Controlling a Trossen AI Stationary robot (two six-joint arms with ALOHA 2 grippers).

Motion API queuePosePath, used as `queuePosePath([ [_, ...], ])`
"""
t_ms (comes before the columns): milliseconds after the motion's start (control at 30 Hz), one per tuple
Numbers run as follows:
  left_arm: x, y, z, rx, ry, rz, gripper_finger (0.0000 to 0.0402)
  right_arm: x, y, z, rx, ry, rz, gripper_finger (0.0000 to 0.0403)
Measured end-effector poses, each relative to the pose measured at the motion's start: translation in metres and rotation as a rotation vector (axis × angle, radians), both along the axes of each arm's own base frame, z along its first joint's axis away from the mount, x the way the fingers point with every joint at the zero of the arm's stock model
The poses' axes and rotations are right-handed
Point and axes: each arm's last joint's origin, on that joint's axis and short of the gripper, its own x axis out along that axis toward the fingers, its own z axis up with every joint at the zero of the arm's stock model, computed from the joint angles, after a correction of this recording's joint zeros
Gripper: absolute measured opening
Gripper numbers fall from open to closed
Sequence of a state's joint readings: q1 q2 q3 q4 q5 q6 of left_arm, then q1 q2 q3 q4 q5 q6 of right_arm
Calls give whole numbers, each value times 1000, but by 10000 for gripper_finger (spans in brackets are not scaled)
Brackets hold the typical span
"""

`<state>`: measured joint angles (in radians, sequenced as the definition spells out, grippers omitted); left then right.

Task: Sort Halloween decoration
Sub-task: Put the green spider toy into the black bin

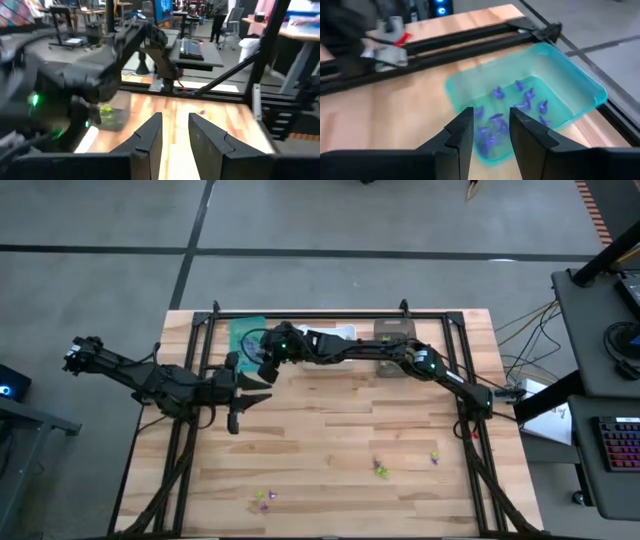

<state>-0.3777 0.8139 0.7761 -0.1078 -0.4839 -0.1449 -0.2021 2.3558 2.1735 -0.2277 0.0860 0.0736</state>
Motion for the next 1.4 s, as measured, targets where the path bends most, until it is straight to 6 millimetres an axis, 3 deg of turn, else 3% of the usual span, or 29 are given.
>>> queuePosePath([
  [367,-5,-24,6,-104,-63,-183,78,-34,71,38,-46,71,153,88],
  [767,4,-51,-3,-160,-35,-267,78,-108,161,29,-89,117,183,70],
  [1067,25,-67,-28,-260,86,-248,78,-167,227,19,-101,172,318,75],
  [1233,39,-79,-52,-239,196,-241,78,-196,249,16,-114,189,407,68],
  [1400,43,-94,-80,-198,408,-333,78,-216,258,22,-115,174,449,63],
])
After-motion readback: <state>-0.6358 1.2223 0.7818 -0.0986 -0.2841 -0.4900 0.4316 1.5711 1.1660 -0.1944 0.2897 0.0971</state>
